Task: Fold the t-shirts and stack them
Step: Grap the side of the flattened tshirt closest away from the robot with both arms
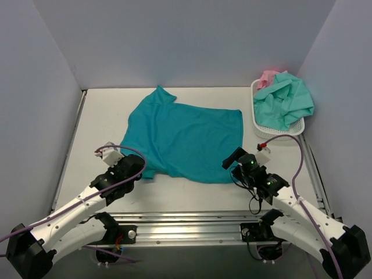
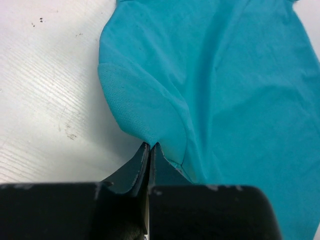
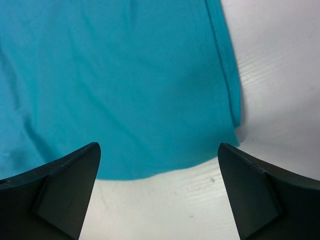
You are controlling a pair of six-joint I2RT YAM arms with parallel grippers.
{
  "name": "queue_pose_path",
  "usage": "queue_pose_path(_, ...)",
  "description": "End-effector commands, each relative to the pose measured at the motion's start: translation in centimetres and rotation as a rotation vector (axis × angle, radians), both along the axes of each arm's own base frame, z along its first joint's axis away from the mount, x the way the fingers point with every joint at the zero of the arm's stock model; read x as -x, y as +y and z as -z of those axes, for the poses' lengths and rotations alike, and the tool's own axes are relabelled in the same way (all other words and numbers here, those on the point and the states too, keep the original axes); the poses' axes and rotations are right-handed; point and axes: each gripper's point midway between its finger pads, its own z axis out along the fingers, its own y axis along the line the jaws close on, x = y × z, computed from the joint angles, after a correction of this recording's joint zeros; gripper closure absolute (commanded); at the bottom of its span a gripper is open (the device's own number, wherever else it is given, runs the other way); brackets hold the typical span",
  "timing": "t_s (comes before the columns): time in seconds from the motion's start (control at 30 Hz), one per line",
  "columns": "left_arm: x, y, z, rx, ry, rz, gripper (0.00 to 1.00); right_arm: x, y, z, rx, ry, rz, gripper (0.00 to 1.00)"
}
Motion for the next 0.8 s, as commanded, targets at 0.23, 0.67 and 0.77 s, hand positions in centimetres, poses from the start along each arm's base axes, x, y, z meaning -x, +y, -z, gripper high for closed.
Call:
queue_pose_path(0.23,-0.6,-0.5,1.1,0.005,0.025,-0.002,0.98,4.8,1.9,4.1,-0.031,0.126,-0.035,0.00)
queue_pose_path(0.67,-0.8,-0.6,1.5,0.004,0.032,-0.013,0.98,5.7,2.3,6.8,-0.055,0.158,-0.051,0.00)
queue_pose_path(0.77,-0.8,-0.6,1.5,0.003,0.031,-0.014,0.98,5.3,1.8,7.0,-0.033,0.160,-0.039,0.00)
